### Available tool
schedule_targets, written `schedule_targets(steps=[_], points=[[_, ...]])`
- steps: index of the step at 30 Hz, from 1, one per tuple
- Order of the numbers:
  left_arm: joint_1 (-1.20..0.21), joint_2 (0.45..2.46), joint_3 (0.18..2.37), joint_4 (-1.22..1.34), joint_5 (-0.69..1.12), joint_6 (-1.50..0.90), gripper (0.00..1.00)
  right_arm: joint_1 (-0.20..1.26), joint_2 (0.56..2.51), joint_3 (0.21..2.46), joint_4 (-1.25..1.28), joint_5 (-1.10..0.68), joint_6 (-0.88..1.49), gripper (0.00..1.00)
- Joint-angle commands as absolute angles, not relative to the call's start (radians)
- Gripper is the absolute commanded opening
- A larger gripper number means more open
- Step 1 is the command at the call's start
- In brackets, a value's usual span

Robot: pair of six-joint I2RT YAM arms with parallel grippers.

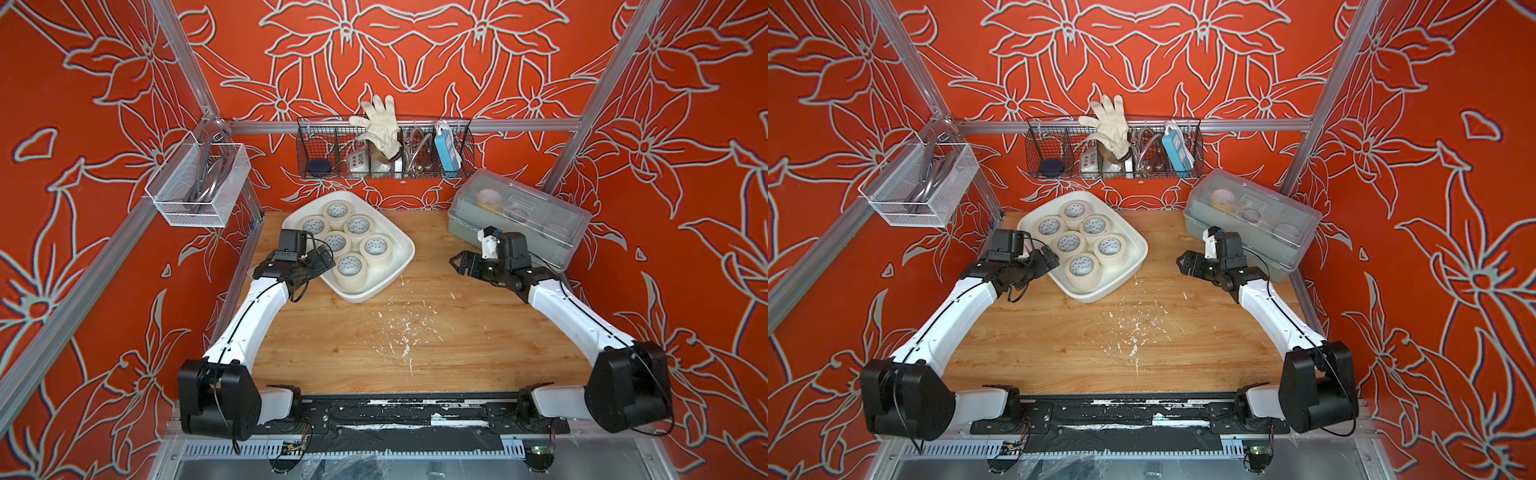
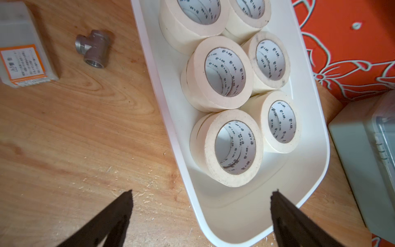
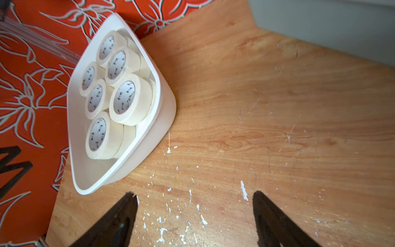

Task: Take out the art tape in the storage box
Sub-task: Move the storage box to the center of the board.

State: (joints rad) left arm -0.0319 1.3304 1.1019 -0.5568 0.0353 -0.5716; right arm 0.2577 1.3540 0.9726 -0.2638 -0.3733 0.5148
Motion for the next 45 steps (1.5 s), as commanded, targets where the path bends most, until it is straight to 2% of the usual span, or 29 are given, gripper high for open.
schedule_targets(steps=[1, 8, 13, 23, 32, 40, 45], points=[[-0.020, 1.394, 1.156, -0.641, 0.073, -0.549, 0.98, 0.281, 1.345, 1.011, -0.311, -0.329, 0.472, 0.88], [-0.011, 1.559, 1.257, -0.690, 0.106, -0.532, 0.97, 0.283, 1.321, 0.980, -0.309, -0.294, 0.453, 0.87], [0.000, 1.647, 1.291, -0.684, 0.108, -0.538, 0.90, 0.282, 1.267, 0.951, -0.294, -0.223, 0.436, 0.84], [0.009, 1.727, 1.290, -0.660, 0.046, -0.558, 0.76, 0.282, 1.307, 0.949, -0.271, -0.250, 0.446, 0.84], [0.012, 1.781, 1.305, -0.660, 0.031, -0.514, 0.42, 0.282, 1.331, 0.942, -0.251, -0.274, 0.451, 0.83], [0.012, 1.750, 1.259, -0.640, 0.052, -0.503, 0.01, 0.282, 1.335, 0.916, -0.192, -0.299, 0.455, 0.83], [-0.001, 1.701, 1.235, -0.653, 0.127, -0.436, 0.00, 0.282, 1.376, 0.914, -0.150, -0.343, 0.474, 0.82]])
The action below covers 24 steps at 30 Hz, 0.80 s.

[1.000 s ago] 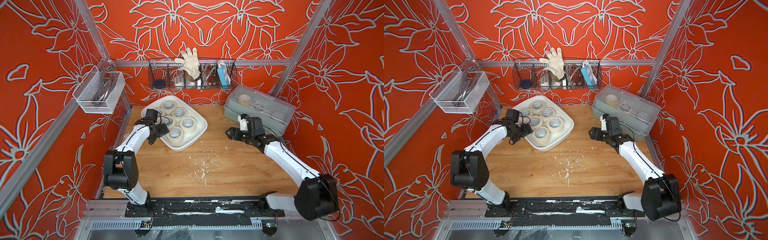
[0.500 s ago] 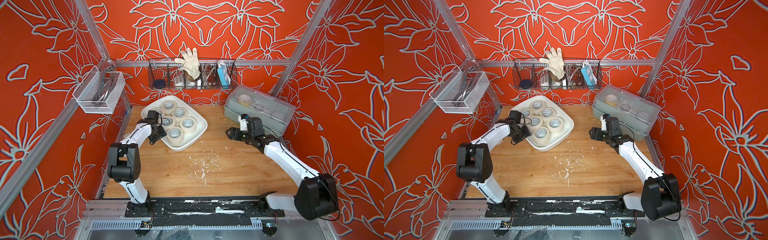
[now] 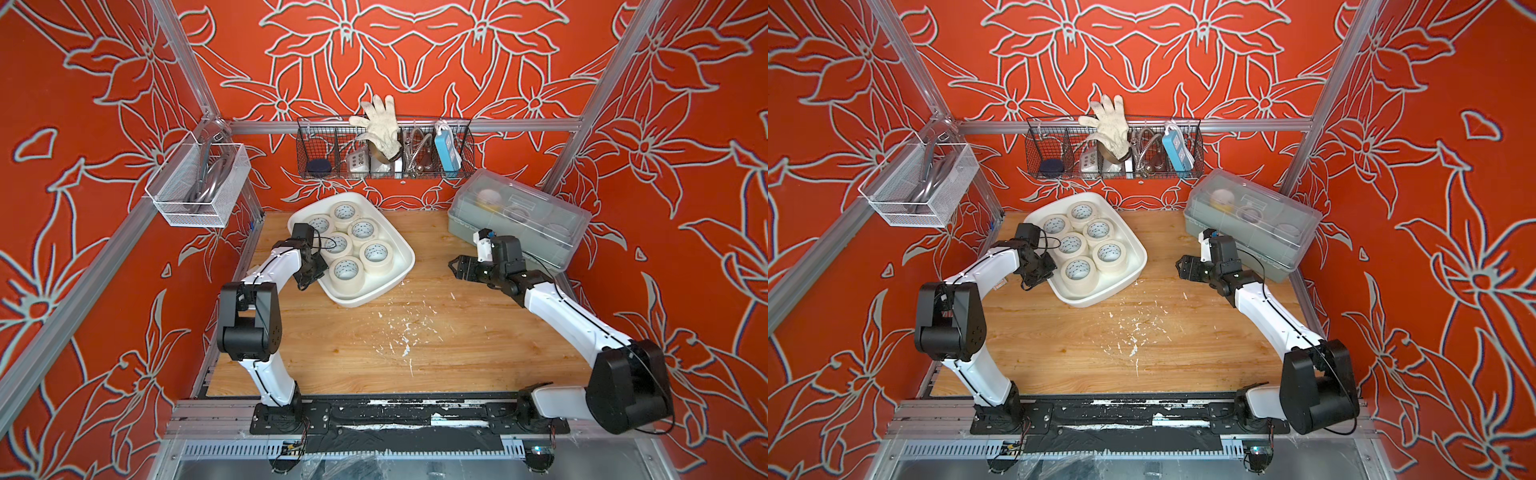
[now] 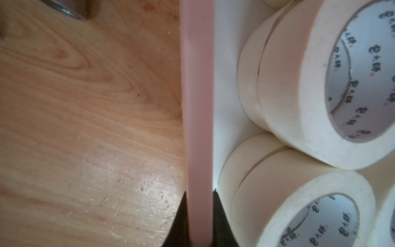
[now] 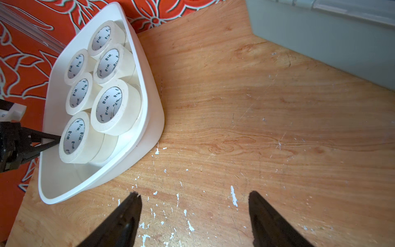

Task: Take out the art tape in the storage box
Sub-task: Move the storage box to the center of the board.

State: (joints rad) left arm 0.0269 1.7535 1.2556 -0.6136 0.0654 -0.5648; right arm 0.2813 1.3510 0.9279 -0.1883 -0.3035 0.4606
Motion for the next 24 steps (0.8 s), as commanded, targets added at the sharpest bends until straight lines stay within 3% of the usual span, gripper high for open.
schedule_targets(steps=[1, 10, 24], points=[[-0.009, 1.688, 1.231, -0.661, 0.129, -0.421, 0.00, 0.282, 1.383, 0.916, -0.150, -0.346, 0.474, 0.82], [-0.141, 1.582, 1.171, -0.645, 0.145, -0.374, 0.00, 0.282, 1.406, 0.917, -0.139, -0.373, 0.481, 0.81], [-0.258, 1.710, 1.280, -0.596, 0.124, -0.304, 0.00, 0.282, 1.379, 0.900, -0.144, -0.305, 0.473, 0.81]])
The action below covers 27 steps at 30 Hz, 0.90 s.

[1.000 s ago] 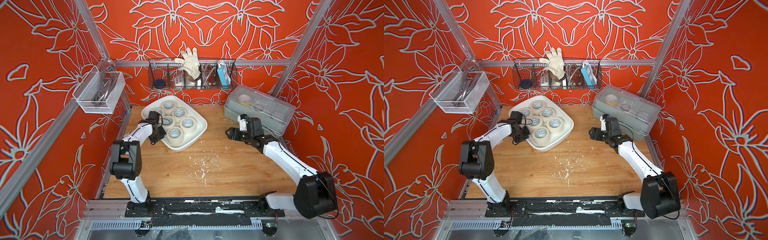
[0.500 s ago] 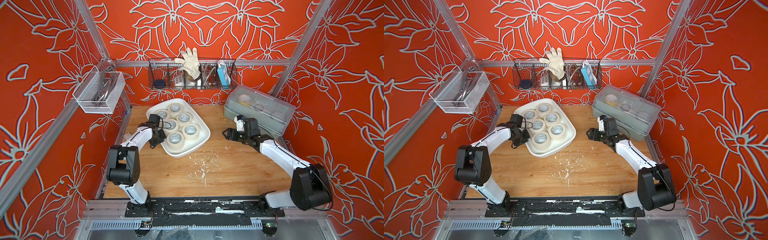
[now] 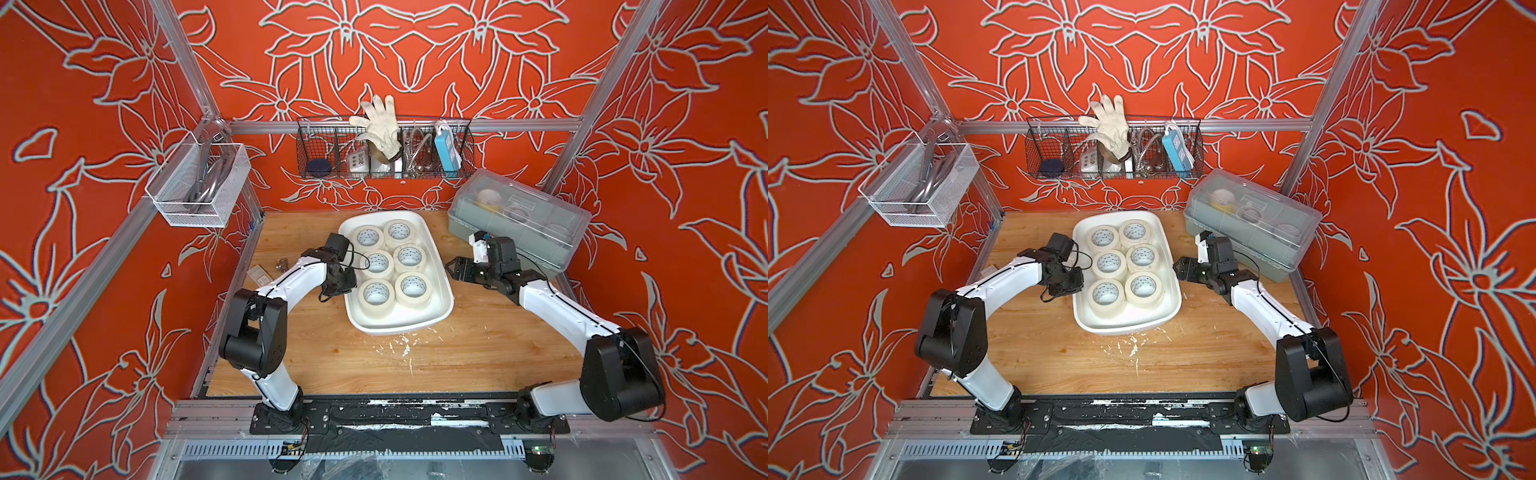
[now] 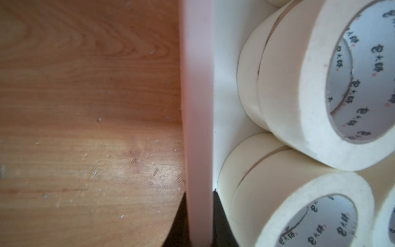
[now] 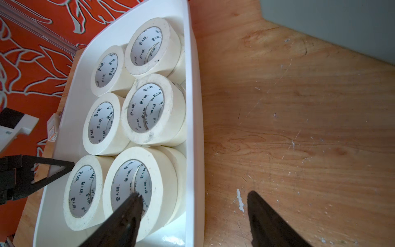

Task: Take out the art tape in the storage box
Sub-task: Move the storage box to the center of the board.

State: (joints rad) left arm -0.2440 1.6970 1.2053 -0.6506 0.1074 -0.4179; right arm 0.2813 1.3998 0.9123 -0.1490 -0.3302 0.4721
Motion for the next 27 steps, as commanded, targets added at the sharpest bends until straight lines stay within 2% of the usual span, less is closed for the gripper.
schedule_targets(steps=[1, 7, 15, 24, 25, 27], points=[[-0.258, 1.724, 1.299, -0.603, 0.105, -0.292, 0.00, 0.283, 1.378, 0.900, -0.144, -0.306, 0.472, 0.81], [-0.258, 1.810, 1.407, -0.616, 0.107, -0.285, 0.00, 0.282, 1.378, 0.896, -0.141, -0.307, 0.483, 0.81], [-0.256, 1.853, 1.430, -0.590, 0.082, -0.379, 0.00, 0.282, 1.394, 0.889, -0.124, -0.320, 0.525, 0.80], [-0.256, 1.805, 1.373, -0.546, 0.003, -0.509, 0.00, 0.296, 1.420, 1.021, -0.331, -0.297, 0.519, 0.92], [-0.256, 1.798, 1.366, -0.538, 0.010, -0.512, 0.02, 0.299, 1.429, 1.053, -0.369, -0.295, 0.517, 0.92], [-0.256, 1.779, 1.363, -0.535, 0.017, -0.511, 0.22, 0.306, 1.443, 1.103, -0.429, -0.293, 0.517, 0.93]])
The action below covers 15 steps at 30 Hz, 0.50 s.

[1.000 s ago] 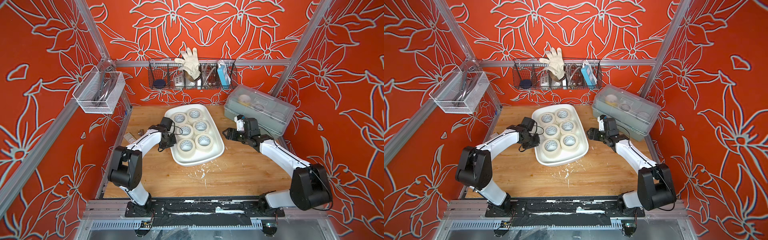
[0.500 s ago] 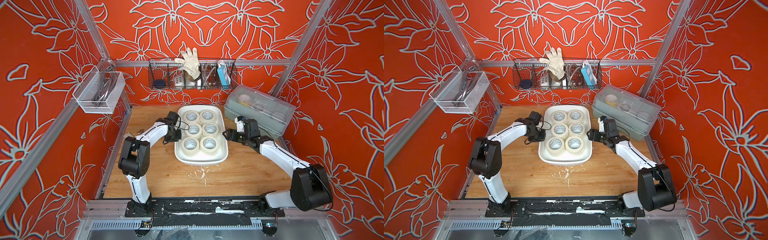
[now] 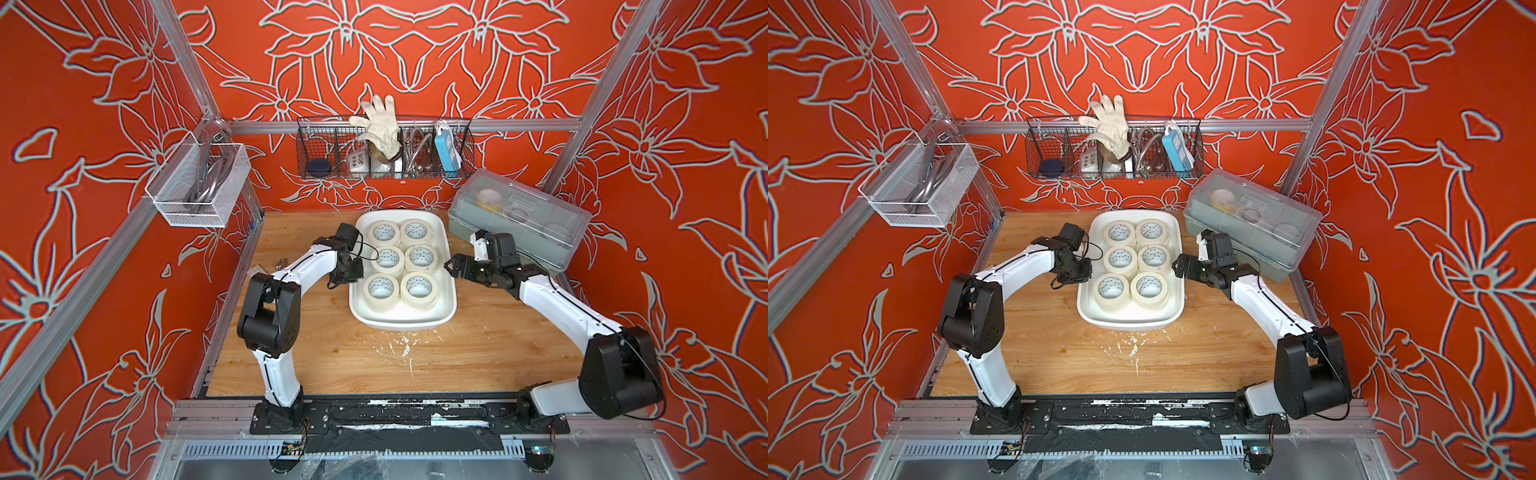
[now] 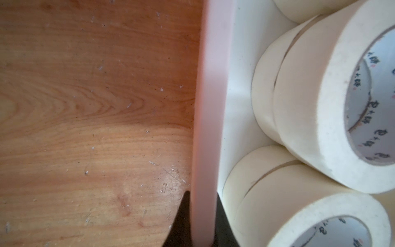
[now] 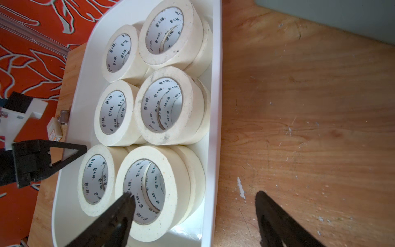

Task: Take out the art tape in the storage box
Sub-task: Move the storage box to the center of the board.

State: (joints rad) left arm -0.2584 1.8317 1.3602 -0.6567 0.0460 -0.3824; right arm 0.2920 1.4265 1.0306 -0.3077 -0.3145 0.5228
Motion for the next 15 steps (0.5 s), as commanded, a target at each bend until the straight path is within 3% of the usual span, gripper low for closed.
schedule_targets(steps=[1, 8, 15], points=[[-0.256, 1.770, 1.366, -0.542, 0.014, -0.509, 0.29, 0.311, 1.447, 1.127, -0.456, -0.294, 0.519, 0.93], [-0.256, 1.670, 1.391, -0.632, -0.023, -0.480, 0.65, 0.355, 1.449, 1.238, -0.549, -0.269, 0.544, 0.92], [-0.256, 1.469, 1.274, -0.654, -0.011, -0.477, 0.88, 0.397, 1.479, 1.342, -0.624, -0.225, 0.584, 0.87]])
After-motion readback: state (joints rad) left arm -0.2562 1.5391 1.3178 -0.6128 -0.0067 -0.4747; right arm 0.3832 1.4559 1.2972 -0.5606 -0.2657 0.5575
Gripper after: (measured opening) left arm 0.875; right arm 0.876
